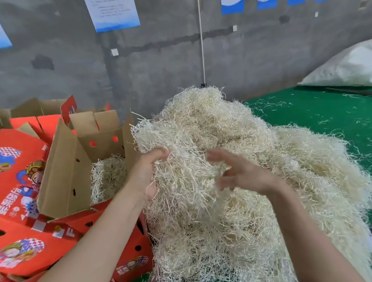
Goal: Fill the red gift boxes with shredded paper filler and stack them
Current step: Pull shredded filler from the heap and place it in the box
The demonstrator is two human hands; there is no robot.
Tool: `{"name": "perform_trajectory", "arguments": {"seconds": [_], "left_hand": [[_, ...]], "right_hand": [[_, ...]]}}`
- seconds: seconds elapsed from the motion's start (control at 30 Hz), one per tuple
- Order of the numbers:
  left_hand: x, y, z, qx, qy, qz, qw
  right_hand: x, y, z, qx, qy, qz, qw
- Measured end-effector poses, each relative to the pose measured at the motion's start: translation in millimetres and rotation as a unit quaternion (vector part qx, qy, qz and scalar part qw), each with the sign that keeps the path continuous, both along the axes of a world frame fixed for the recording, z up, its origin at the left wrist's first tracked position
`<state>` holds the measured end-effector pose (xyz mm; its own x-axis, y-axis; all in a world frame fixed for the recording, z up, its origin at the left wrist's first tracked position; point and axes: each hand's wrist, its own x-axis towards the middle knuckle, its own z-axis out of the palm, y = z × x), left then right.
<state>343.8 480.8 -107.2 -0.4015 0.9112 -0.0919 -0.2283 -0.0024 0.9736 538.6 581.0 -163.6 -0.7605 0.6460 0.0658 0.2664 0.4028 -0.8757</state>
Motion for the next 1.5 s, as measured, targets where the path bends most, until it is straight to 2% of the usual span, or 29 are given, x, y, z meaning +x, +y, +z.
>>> {"name": "perform_trajectory", "arguments": {"seconds": [0.07, 0.1, 0.17, 0.23, 0.3, 0.37, 0.43, 0.5, 0.57, 0.63, 0.73, 0.87, 0.97, 1.07, 1.27, 1.5], "left_hand": [[-4, 4, -2, 0.001, 0.025, 0.009, 1.0], [-8, 6, -5, -0.008, 0.081, 0.008, 0.997], [-11, 8, -16, -0.042, 0.205, -0.001, 0.978], [-8, 9, -31, -0.094, 0.253, -0.006, 0.963], [-3, 7, -46, -0.146, 0.229, -0.043, 0.961], [7, 6, -58, -0.18, 0.142, -0.121, 0.966], [22, 5, -68, -0.227, 0.113, -0.151, 0.955], [29, 6, -72, -0.265, 0.113, -0.093, 0.953], [23, 12, -73, -0.253, 0.115, -0.011, 0.961], [13, 17, -70, -0.229, 0.134, 0.042, 0.963], [11, 23, -60, -0.184, 0.059, 0.093, 0.977], [20, 26, -45, -0.135, -0.036, 0.11, 0.984], [17, 26, -36, -0.098, -0.059, 0.149, 0.982], [21, 20, -30, -0.115, -0.065, 0.177, 0.975], [26, 19, -15, -0.06, -0.033, 0.23, 0.971], [9, 21, -15, -0.031, -0.047, 0.262, 0.963]], "right_hand": [[-15, -6, -14, 0.011, -0.097, 0.013, 0.995], [-18, -5, -22, 0.015, -0.091, -0.009, 0.996], [-12, 1, -24, -0.066, 0.065, -0.1, 0.991], [-3, 8, -18, -0.181, 0.23, -0.156, 0.943], [-6, 5, -17, -0.217, 0.248, -0.177, 0.927], [-23, -9, -16, -0.207, 0.195, -0.174, 0.943], [-37, -22, -14, -0.169, 0.149, -0.141, 0.964], [-37, -28, -8, -0.125, 0.111, -0.076, 0.983], [-22, -23, 2, -0.131, 0.101, -0.022, 0.986], [-7, -14, 6, -0.112, 0.082, -0.032, 0.99], [-9, -11, -1, -0.07, 0.026, -0.072, 0.995], [-43, -13, -26, 0.02, -0.06, -0.127, 0.99], [-47, -3, -51, 0.078, -0.169, -0.149, 0.971], [-31, 11, -83, 0.076, -0.285, -0.162, 0.942], [-2, 28, -121, 0.069, -0.305, -0.249, 0.917], [5, 25, -134, 0.056, -0.277, -0.254, 0.925]]}}
